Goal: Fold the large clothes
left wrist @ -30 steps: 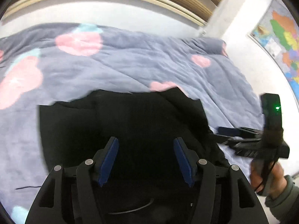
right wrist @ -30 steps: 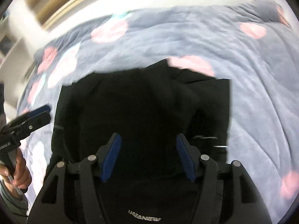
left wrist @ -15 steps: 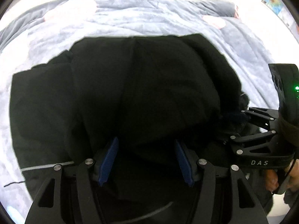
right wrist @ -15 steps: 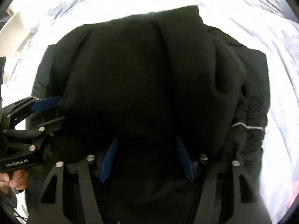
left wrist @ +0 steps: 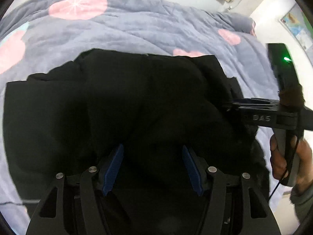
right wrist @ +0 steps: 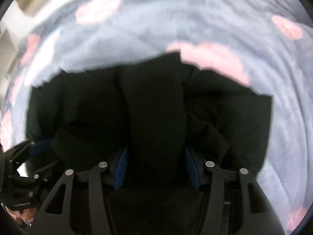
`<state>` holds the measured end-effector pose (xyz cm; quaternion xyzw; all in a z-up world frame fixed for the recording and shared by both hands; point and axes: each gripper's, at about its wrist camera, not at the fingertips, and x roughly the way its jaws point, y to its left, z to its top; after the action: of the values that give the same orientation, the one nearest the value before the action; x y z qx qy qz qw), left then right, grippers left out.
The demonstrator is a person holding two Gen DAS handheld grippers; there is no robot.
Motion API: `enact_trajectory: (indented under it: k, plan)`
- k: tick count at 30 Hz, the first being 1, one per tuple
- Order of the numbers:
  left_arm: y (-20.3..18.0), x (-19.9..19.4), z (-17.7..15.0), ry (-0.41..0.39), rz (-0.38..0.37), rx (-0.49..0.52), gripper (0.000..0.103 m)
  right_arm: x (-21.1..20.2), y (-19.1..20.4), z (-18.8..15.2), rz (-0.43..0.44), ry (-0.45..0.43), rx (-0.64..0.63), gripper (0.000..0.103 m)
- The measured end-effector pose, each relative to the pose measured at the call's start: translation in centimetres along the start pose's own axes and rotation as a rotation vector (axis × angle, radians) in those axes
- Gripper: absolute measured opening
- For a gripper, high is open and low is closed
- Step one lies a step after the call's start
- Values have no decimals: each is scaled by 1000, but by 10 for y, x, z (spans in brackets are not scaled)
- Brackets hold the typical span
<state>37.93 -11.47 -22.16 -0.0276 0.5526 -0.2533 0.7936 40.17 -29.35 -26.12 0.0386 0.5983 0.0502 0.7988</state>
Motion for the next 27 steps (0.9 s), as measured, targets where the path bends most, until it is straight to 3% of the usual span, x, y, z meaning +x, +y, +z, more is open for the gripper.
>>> enact_trajectory:
  k: [5, 9, 11, 14, 21, 27]
  plan:
    - [6, -9, 8, 14, -36, -31, 64, -15, -1, -3, 41, -19, 24, 57]
    - [8, -59, -8, -32, -72, -65, 64, -67, -9, -31, 88, -43, 46, 60]
    - [13, -90, -27, -50, -101, -106, 64, -96, -11, -54, 70, -61, 35, 64]
    - [20, -140, -64, -81, -105, -153, 64, -137, -16, -97, 48, -84, 32, 64]
    - [34, -237, -174, -119, 29, -241, 64, -188, -45, -210, 12, -72, 126, 65]
    - [60, -272, -263, -112, 103, -378, 64, -200, -75, -303, -19, -26, 199, 65]
